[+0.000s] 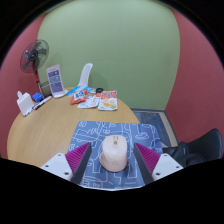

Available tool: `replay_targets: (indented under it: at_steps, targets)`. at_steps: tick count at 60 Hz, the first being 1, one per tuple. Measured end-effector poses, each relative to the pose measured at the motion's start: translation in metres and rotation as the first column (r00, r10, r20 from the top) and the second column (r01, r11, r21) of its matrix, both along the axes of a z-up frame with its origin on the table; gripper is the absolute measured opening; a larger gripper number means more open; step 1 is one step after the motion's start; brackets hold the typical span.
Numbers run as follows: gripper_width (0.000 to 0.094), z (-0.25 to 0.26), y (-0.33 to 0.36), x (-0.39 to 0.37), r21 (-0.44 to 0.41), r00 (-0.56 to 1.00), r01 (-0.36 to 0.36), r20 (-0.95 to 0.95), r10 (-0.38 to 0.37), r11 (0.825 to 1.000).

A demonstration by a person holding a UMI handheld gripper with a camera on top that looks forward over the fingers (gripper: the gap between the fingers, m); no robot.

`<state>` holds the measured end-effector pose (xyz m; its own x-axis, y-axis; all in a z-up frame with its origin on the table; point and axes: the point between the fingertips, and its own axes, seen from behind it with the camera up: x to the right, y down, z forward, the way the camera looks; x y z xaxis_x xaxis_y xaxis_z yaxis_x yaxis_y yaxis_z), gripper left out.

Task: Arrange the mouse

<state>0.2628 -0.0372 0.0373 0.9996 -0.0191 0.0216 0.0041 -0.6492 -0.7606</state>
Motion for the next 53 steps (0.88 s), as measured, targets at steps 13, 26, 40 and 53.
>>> replay_targets:
  at_steps: [13,26,40,53]
  targets:
    - [0.0846,0.079,-0.061,-0.017,0.088,0.997,0.042,0.057,-0.047,0.995]
    - [0.0838,0.136,-0.146,-0.037,0.14,0.989,0.087,0.103,-0.102,0.986]
    - [0.0839,0.16,-0.209,-0.06,0.152,0.988,0.091,0.113,-0.109,0.984]
    - [0.0839,0.161,-0.228,-0.066,0.142,0.989,0.095,0.1,-0.11,0.985]
